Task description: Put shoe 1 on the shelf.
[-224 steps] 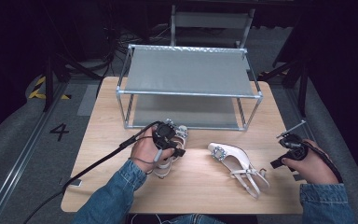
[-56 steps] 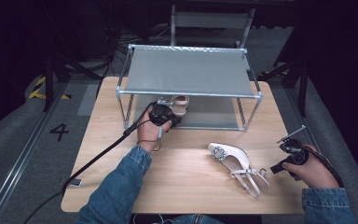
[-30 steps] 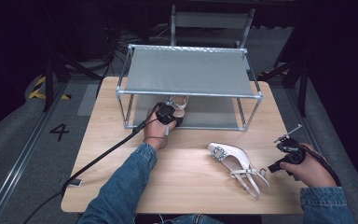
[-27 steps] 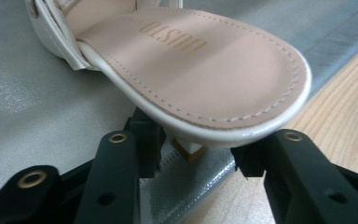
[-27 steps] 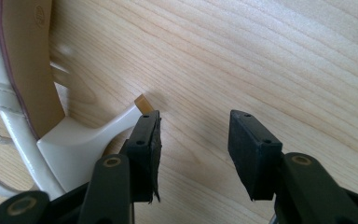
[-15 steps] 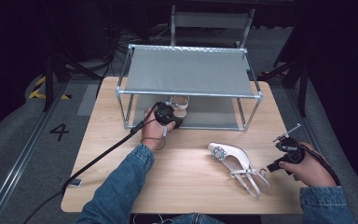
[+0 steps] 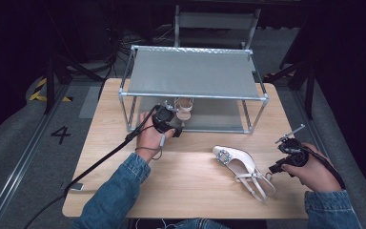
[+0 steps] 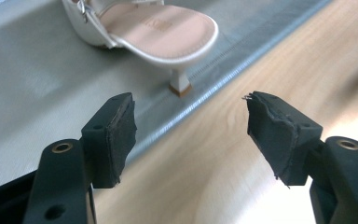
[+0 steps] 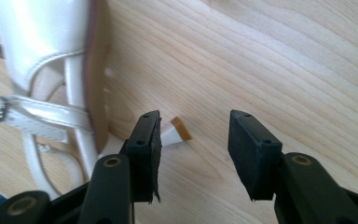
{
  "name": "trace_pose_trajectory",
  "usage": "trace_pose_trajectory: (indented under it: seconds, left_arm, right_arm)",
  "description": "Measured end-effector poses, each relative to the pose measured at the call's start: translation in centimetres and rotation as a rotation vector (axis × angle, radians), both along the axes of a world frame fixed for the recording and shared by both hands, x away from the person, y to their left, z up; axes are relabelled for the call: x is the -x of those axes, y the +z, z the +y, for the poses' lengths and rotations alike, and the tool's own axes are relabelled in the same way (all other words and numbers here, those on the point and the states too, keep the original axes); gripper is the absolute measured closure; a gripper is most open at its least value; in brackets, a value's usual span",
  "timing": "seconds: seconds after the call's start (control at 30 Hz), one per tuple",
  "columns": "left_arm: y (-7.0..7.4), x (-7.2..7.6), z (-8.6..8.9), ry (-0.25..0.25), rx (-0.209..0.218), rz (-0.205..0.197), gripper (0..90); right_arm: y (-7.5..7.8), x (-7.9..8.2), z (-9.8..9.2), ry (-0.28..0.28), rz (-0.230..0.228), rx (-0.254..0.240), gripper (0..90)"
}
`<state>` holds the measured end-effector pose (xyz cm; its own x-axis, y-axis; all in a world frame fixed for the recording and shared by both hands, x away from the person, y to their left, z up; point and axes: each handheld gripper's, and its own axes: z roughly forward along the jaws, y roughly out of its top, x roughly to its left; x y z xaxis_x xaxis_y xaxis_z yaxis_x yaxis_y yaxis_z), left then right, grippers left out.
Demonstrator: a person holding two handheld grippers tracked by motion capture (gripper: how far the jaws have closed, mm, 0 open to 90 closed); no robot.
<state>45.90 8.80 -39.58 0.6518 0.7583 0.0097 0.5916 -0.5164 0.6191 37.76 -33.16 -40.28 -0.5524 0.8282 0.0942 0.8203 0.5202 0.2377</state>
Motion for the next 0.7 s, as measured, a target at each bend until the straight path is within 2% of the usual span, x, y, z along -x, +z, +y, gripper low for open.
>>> trace_pose_trajectory:
  seconds: [0.1, 0.33, 0.43, 0.47, 0.57, 0.7]
  left_arm:
    - [0.9, 0.8, 0.7, 0.001, 0.0, 0.009, 29.9]
    - [1.7, 2.2, 1.9, -0.012, -0.097, 0.065, 27.5]
    - [1.6, 2.3, 2.1, -0.011, -0.087, 0.066, 28.1]
    - [1.6, 2.4, 2.0, -0.025, -0.094, 0.078, 28.2]
    - [1.4, 2.5, 2.0, -0.029, -0.103, 0.081, 28.2]
    - [1.4, 2.7, 2.3, -0.024, -0.11, 0.08, 28.2]
  right_arm:
    - [0.4, 0.2, 0.5, 0.011, -0.002, 0.0, 55.2]
    - [1.7, 0.9, 1.9, 0.051, -0.025, -0.006, 55.7]
    - [2.4, 1.3, 2.8, 0.08, -0.04, -0.012, 55.7]
    - [2.7, 1.4, 3.2, 0.093, -0.046, -0.016, 55.7]
    - [3.4, 1.9, 4.5, 0.131, -0.056, -0.037, 55.7]
    - [3.7, 2.4, 6.4, 0.205, -0.054, -0.04, 55.7]
